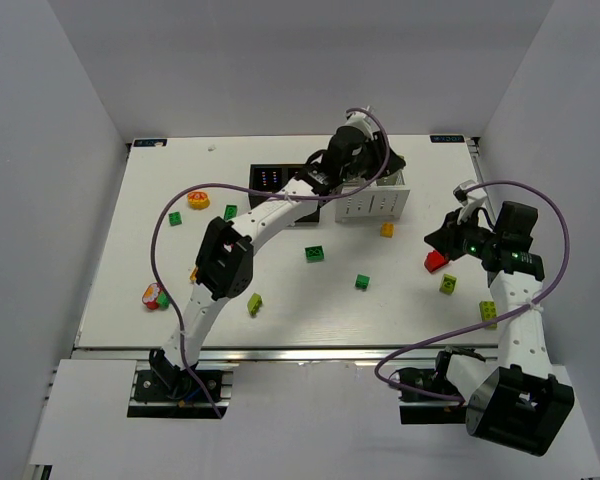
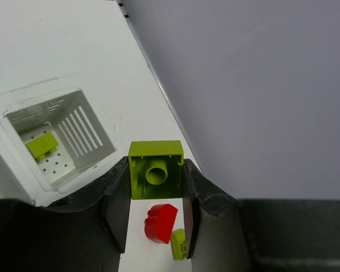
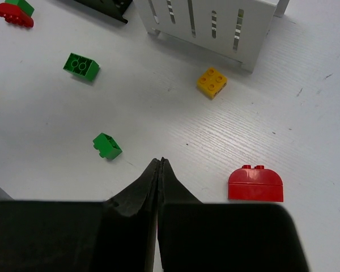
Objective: Sort the legos into containers by color
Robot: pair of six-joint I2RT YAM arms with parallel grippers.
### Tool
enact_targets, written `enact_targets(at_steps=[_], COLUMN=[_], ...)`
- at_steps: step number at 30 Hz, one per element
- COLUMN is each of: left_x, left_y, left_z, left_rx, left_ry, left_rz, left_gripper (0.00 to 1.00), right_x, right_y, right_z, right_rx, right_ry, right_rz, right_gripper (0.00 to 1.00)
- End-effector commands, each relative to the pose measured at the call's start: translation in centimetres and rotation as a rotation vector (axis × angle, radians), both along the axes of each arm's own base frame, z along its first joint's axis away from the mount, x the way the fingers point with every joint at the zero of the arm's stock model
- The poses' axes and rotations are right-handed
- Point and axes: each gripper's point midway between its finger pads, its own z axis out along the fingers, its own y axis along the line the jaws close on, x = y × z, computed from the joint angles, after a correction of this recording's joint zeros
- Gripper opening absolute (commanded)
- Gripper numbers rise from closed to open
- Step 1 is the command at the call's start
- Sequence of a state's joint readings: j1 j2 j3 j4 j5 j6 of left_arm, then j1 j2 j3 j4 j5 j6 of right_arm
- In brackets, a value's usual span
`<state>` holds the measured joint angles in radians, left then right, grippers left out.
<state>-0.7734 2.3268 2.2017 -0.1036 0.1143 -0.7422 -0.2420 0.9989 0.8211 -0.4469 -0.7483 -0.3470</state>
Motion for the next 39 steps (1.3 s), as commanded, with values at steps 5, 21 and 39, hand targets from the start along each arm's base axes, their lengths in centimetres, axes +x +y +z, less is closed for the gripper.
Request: enact_targets(at_steps=[5, 21, 39], left_x=[1.7, 3.5, 4.1], left_y=[0.3, 0.7, 0.9], left_z=[2.8, -2.6, -3.1], left_rx=[-0.035, 0.093, 0.109], left_ry=[-0.112, -0.079, -0.073], left_rz=[0.070, 0.129, 0.168], left_gripper=[0.22, 0.32, 0.66], right_x=[-0.3, -0.1, -0.1], right_y=[0.4, 0.3, 0.3], right_z=[0.7, 0.8, 0.8], right_rx=[0.021, 0.028, 0.028], right_ry=[-0.024, -0.019, -0.020], right_rz=[0.012, 0.000, -0.004], right_gripper=[0.00, 0.00, 0.02])
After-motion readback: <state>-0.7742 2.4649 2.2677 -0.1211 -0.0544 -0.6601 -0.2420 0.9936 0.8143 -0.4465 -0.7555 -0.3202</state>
